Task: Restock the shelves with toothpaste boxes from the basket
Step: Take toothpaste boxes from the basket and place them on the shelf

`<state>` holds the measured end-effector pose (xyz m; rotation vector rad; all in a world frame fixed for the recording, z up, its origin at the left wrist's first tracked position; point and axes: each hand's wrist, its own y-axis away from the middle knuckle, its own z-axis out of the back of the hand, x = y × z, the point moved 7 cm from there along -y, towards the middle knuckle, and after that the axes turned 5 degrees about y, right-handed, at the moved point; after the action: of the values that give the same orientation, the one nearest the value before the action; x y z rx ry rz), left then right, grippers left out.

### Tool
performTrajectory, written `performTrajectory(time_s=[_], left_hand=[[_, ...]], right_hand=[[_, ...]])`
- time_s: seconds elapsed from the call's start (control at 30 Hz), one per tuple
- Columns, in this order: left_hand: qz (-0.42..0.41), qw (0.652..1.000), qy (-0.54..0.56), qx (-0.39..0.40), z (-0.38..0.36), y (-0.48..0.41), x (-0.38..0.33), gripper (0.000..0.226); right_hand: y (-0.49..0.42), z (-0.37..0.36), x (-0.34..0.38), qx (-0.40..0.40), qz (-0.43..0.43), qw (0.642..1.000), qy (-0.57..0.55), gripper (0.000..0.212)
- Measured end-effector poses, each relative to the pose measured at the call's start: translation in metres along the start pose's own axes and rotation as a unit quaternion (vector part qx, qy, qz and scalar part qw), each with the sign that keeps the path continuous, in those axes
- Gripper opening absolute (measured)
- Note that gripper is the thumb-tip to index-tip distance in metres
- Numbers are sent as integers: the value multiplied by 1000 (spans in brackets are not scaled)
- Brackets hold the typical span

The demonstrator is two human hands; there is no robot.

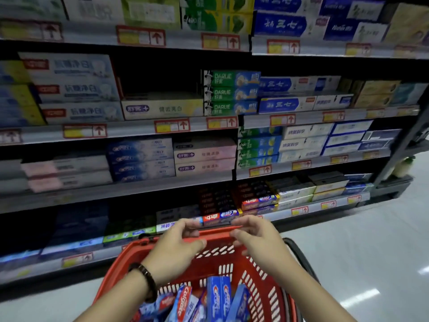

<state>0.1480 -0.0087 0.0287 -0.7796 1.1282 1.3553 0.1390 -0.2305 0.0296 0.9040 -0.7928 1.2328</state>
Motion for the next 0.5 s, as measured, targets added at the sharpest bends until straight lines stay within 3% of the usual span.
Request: performTrajectory(time_s=[0.5], left_hand=[[73, 997, -10, 35, -7, 13, 44, 32]], right_hand=[[10, -29, -37, 54, -75, 996, -17, 12]])
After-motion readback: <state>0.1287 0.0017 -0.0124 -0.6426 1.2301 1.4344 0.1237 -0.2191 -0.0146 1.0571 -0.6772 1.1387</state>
